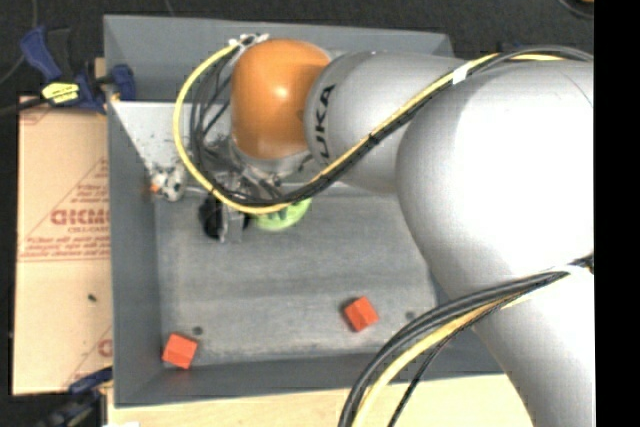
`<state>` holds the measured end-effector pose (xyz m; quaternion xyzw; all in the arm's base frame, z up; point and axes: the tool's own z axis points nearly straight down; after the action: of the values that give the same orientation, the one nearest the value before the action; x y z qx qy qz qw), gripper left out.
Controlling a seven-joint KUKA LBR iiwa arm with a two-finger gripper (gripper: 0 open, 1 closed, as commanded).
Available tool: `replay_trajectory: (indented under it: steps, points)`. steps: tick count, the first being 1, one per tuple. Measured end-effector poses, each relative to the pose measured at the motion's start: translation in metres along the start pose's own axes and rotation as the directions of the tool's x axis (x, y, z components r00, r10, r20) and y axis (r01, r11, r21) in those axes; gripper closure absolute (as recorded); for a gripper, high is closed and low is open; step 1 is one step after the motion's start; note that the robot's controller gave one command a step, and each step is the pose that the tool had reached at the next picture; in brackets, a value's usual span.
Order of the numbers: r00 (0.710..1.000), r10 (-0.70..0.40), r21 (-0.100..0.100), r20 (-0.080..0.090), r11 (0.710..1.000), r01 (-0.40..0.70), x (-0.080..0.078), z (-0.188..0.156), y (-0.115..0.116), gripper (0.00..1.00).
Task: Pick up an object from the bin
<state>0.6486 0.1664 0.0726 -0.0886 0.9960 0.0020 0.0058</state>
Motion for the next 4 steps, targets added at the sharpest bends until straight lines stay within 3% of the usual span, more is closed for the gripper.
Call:
replay_trajectory:
  steps: [1, 2, 3, 4]
  points:
    - [1.0, 0.002, 0.0, 0.0, 1.0, -0.002, 0.0, 0.0, 0.0, 1.0]
    - [0.999, 0.04, -0.002, 0.011, 0.999, -0.04, -0.006, -0.054, 0.002, 1.0]
    - [0.999, 0.039, -0.001, 0.009, 0.999, -0.039, 0.002, -0.106, -0.008, 0.0]
    - [0.999, 0.04, -0.001, 0.005, 0.999, -0.04, 0.003, -0.102, -0.007, 0.0]
